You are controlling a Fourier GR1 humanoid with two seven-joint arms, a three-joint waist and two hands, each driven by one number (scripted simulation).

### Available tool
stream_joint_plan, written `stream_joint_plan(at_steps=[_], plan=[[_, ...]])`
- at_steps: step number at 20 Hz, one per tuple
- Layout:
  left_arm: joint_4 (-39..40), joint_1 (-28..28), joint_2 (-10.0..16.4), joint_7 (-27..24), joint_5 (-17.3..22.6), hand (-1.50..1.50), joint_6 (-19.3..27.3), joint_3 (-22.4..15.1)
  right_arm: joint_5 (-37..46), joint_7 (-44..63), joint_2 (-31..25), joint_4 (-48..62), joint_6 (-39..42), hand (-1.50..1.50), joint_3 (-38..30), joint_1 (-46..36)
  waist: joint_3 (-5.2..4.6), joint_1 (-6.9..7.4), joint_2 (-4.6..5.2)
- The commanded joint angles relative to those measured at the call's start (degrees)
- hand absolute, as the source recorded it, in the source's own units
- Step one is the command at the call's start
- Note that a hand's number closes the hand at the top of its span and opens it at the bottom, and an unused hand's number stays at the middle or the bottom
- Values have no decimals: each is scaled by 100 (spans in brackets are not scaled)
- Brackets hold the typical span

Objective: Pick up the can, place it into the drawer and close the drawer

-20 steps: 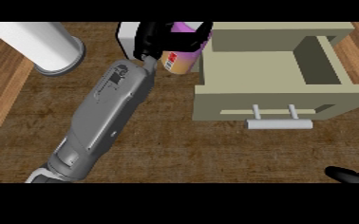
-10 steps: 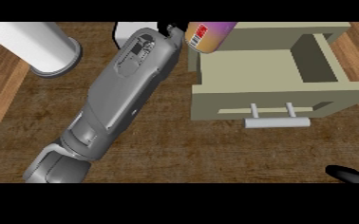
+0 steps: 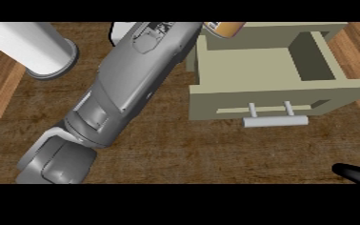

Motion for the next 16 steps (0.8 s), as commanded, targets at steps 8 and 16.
stream_joint_plan(at_steps=[8,16], plan=[[928,-698,-6,-225,532,150,455,-686,4,183,24,-232,7,-150,94,75,7,-232,29],[1424,-871,-6,-455,779,-150,1249,-880,98,315,-52,-170,56,-150,347,-181,15,-430,89]])
